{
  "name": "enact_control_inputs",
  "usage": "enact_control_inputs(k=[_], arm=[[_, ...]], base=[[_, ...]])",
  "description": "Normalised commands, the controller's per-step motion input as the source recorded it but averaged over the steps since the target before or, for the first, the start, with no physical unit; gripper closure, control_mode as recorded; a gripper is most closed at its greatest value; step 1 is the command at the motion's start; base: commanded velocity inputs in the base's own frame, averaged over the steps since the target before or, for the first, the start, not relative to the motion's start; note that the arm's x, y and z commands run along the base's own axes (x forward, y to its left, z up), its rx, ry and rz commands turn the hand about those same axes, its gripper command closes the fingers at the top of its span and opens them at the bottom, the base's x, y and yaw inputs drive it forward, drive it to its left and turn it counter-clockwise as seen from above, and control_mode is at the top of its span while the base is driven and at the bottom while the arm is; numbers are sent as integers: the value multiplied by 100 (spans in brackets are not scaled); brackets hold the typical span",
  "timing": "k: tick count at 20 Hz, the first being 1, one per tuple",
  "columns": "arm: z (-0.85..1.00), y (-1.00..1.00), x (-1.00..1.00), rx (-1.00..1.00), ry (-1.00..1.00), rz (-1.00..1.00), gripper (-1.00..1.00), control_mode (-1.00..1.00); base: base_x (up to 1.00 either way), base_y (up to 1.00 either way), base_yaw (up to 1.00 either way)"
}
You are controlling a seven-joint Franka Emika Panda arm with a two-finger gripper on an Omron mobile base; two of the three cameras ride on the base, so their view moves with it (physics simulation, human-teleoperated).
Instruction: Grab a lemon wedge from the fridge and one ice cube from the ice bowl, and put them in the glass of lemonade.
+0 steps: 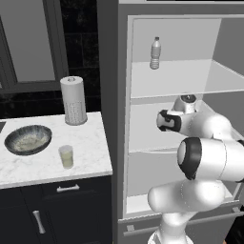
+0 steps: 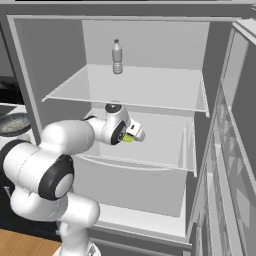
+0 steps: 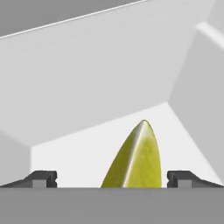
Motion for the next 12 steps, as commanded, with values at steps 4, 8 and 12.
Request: enact_control_inputs(k=[4,8,12], arm=[[-22,0,0,0,3,0,-100,-100],[-17,0,0,0,0,0,-100,-100],[-1,0,0,3,0,0,-100,-100]], base=[[0,0,0],[0,0,0],[0,0,0]])
